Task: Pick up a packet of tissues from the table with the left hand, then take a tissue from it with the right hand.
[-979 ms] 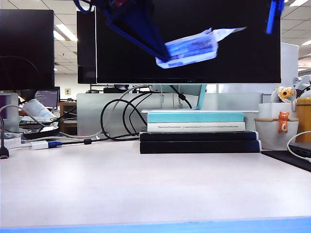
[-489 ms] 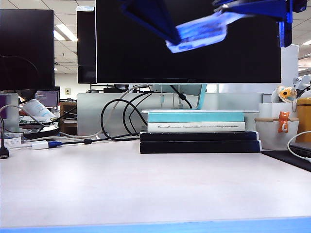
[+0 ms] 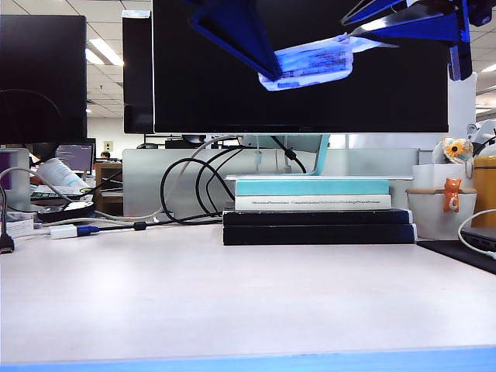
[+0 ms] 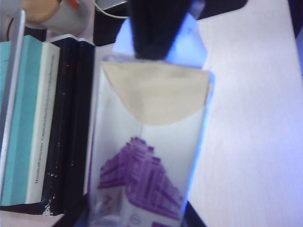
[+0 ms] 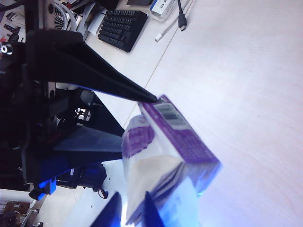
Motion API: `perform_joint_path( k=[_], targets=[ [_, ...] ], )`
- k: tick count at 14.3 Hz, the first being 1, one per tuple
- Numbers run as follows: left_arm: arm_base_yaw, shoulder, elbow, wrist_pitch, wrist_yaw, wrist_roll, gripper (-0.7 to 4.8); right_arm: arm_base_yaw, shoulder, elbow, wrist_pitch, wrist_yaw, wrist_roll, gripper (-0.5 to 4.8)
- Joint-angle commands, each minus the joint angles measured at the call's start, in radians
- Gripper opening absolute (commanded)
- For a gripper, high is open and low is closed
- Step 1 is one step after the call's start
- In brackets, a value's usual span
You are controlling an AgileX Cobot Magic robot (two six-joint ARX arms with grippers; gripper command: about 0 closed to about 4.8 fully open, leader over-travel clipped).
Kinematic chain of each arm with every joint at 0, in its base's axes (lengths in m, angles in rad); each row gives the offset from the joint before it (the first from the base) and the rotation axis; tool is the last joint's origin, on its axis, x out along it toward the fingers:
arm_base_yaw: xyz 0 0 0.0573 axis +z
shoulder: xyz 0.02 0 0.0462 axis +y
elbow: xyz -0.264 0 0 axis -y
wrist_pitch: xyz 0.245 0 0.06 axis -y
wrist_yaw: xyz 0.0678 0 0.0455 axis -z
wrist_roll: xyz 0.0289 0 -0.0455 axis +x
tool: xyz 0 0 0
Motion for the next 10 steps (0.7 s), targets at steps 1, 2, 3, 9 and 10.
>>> perform_joint_path(
  k=[1, 2, 3, 9, 10],
  targets=[
    [-0.006, -0.004, 0.002, 0.013, -0.006, 0.0, 2.33, 0.0, -0.003, 0.004, 0.0, 0.015, -0.015, 0.68],
    [-0.007, -0.004, 0.002, 0.013, -0.006, 0.0, 2.33, 0.0, -0.003, 0.004, -0.021, 0.027, -0.028, 0.68],
    [-0.007, -0.004, 0.002, 0.013, -0.006, 0.0, 2.34, 0.0, -0.003, 0.004, -0.033, 0.038, -0.035, 0.68],
    [-0.024, -0.004, 0.002, 0.036, 0.02, 0.0, 2.34, 0.0, -0.003, 0.004, -0.042, 0.037, -0.044, 0.68],
    [-0.024, -0.004, 0.002, 0.041, 0.023, 0.0, 2.33, 0.0, -0.003, 0.004, -0.042, 0.037, -0.044, 0.68]
  ],
)
